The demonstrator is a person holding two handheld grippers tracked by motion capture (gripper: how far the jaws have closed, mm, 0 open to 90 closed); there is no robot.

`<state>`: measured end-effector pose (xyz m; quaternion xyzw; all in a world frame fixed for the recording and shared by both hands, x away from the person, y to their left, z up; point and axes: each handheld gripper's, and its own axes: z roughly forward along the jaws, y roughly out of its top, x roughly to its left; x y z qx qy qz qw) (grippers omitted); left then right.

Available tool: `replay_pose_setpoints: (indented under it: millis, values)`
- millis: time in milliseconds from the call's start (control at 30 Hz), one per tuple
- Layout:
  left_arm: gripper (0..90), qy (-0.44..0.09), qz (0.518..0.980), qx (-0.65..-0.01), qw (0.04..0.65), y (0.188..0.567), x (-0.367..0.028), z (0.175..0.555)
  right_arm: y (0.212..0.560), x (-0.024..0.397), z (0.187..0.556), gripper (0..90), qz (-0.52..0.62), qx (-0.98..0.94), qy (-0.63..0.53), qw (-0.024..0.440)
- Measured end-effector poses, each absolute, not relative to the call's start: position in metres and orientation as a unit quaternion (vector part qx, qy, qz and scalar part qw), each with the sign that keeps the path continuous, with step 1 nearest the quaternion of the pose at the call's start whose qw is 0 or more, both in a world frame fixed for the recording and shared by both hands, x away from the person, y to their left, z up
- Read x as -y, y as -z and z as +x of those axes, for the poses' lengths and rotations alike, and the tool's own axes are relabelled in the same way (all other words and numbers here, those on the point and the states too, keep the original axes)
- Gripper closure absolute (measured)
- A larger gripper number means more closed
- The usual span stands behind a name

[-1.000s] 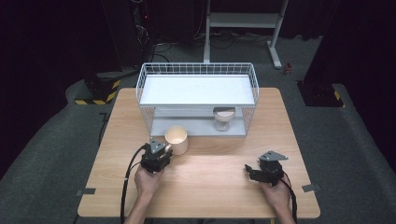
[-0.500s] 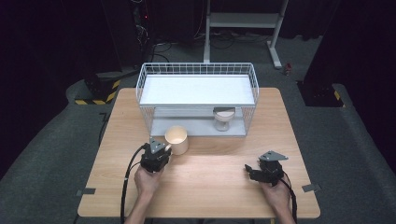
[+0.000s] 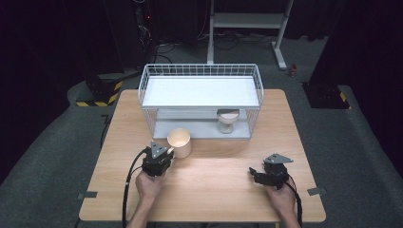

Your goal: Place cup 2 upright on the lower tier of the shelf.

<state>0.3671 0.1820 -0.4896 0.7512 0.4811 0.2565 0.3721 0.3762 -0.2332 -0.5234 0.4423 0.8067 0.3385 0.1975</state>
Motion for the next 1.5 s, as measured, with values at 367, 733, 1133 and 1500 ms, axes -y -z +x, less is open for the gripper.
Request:
replay_pose_setpoints:
  millis: [367, 733, 1133, 1500]
  values:
    - [80.3, -0.269, 0.75, -0.471, 0.378, 0.486, -0.185, 0.363, 0.523, 0.233, 0.376, 28.6, 0.443, -0.806, -0.339, 0.197]
    - [80.3, -0.27, 0.745, -0.466, 0.393, 0.483, -0.193, 0.356, 0.523, 0.233, 0.376, 28.6, 0.443, -0.806, -0.338, 0.198]
    - [80.3, -0.261, 0.738, -0.469, 0.408, 0.473, -0.198, 0.352, 0.523, 0.233, 0.376, 28.6, 0.443, -0.806, -0.339, 0.197]
    - [80.3, -0.252, 0.732, -0.47, 0.424, 0.453, -0.2, 0.36, 0.523, 0.233, 0.376, 28.6, 0.443, -0.806, -0.338, 0.198]
